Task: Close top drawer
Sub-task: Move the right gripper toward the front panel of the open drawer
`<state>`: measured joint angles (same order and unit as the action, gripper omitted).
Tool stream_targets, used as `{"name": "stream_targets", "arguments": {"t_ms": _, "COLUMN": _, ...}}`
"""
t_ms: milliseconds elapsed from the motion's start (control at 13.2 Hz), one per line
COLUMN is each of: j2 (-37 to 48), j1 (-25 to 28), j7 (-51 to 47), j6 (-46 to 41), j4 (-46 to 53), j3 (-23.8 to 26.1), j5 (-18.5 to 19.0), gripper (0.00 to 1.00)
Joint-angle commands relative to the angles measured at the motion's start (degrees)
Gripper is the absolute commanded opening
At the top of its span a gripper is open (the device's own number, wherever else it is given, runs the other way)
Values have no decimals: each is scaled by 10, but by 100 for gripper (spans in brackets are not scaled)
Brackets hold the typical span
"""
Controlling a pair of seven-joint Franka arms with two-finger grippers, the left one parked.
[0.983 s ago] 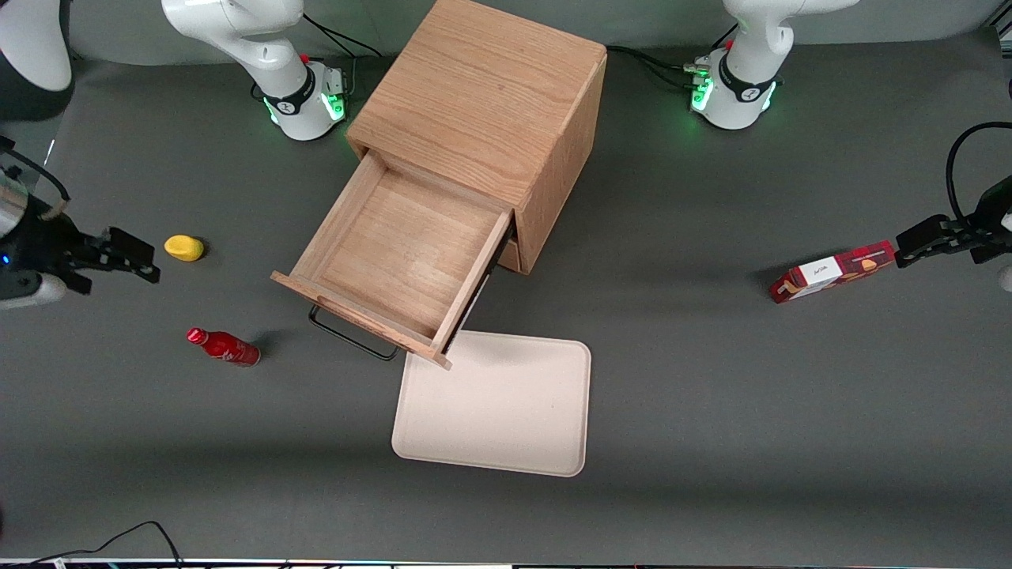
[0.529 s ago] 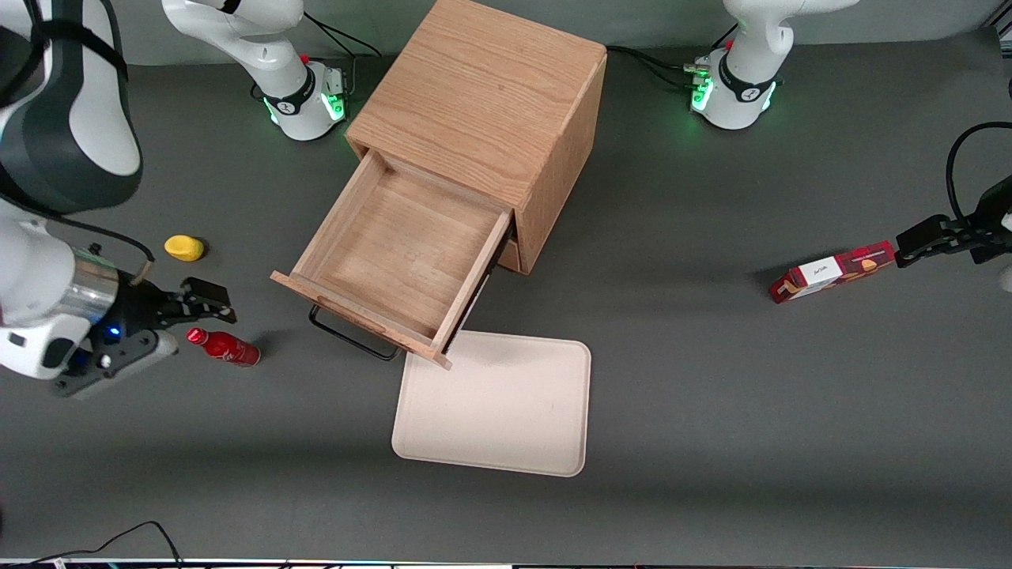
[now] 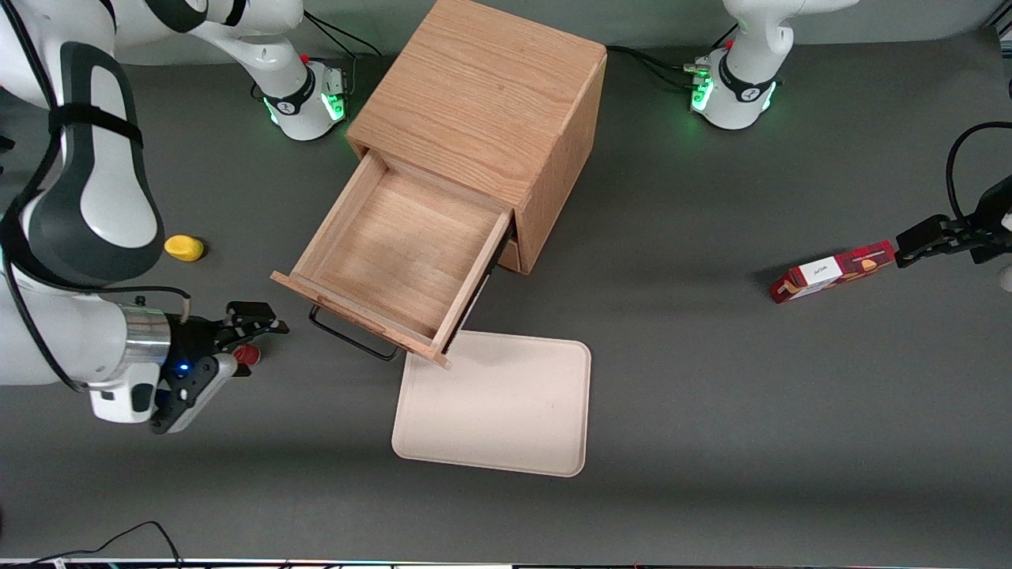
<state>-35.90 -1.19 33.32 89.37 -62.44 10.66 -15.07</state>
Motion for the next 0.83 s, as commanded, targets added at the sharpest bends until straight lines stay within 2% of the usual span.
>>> {"name": "stream_targets", "arguments": {"t_ms": 0, "j2": -43, "j1": -16, "j7": 36, "j6": -26, "j4": 48, "j3": 26, "j5": -22, "gripper": 100}}
{"name": "stream_targets", "arguments": {"t_ms": 378, "j2": -58, "j1": -19, "j7": 27, "j6": -19, "j4": 47, "j3": 52, "j5": -22, "gripper": 100}}
{"name": "stream_targets", "arguments": {"t_ms": 756, "j2": -71, "j1": -10, "j7": 25, "j6": -18, "j4": 46, "j3": 57, "j5": -14, "gripper": 100}}
